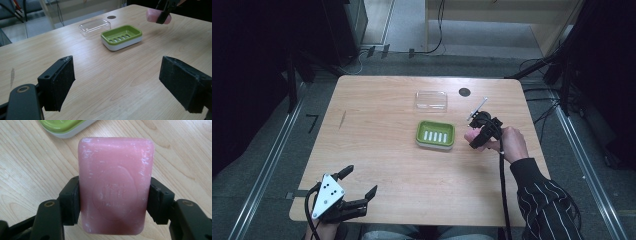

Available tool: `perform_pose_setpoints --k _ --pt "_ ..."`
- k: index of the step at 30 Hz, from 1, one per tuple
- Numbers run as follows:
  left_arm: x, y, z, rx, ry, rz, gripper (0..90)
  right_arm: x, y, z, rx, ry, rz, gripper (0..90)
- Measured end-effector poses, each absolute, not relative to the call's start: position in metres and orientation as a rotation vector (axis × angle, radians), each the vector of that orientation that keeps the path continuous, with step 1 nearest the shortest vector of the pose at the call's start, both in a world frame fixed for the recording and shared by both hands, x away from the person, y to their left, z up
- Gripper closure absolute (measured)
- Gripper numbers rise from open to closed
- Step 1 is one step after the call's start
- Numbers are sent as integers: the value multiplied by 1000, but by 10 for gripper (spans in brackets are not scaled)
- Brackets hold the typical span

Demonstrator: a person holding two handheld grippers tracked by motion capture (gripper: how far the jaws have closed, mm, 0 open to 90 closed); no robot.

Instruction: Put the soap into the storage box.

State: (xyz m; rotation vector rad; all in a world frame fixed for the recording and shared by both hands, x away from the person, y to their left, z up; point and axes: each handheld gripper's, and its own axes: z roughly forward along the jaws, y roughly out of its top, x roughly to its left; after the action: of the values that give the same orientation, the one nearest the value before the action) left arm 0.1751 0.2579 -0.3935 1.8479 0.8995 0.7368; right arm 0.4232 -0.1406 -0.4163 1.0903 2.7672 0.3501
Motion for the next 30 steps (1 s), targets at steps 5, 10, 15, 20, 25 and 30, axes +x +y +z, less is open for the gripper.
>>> perform_pose_setpoints --k 5,10,15,20,25,30 --pt "175 258 -393 1845 904 739 139 425 -137 -414 1077 2763 362 385" --pt "174 259 -393 1845 905 739 139 427 -131 -413 1062 2758 385 385" --pt "173 260 -393 1842 908 743 139 427 -129 -411 1049 2754 411 385" --pt "173 260 -393 1840 911 743 139 427 -128 -409 1045 2743 433 385" --pt "173 260 -393 1842 910 744 139 427 -126 -408 1041 2739 451 385" --pt "173 260 -393 1839 910 744 139 428 -123 -407 1025 2737 463 385"
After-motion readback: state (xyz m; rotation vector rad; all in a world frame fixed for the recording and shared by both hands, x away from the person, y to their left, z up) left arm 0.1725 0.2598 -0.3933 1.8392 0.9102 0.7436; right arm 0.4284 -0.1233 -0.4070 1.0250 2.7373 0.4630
